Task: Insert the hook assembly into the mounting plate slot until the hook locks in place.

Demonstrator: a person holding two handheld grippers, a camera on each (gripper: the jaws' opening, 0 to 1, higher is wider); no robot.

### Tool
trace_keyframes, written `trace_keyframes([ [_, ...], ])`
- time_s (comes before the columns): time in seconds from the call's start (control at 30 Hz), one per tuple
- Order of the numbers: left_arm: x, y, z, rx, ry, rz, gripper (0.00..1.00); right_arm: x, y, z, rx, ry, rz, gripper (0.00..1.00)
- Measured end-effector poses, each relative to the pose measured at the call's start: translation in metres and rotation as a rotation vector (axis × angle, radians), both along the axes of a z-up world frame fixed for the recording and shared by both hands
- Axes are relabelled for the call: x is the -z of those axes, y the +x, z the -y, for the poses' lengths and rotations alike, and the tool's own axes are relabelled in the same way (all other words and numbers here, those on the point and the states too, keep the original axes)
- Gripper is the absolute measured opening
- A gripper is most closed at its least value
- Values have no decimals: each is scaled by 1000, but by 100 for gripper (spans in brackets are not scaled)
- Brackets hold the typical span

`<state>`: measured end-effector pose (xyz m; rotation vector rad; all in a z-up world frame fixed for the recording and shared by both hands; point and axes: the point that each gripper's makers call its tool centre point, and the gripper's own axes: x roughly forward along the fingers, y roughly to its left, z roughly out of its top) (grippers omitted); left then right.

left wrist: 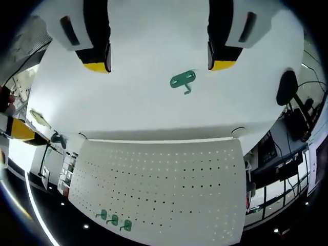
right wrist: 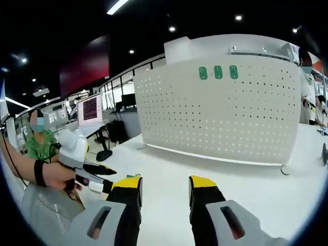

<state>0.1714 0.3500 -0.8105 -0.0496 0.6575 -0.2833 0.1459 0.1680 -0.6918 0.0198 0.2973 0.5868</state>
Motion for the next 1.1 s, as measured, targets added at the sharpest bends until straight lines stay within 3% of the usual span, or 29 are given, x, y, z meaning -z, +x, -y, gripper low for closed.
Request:
trace_keyframes([
  [0.3, 10, 4, 4, 1, 0, -33, 74, 7, -6, 4, 23, 15, -23, 34],
  [0.83, 26, 18, -7, -69, 33, -69, 53, 18, -4, 10, 39, 31, -58, 30],
  [1.1, 25, 23, -9, -96, 74, -52, 51, 18, -2, 8, 33, 31, -61, 29],
])
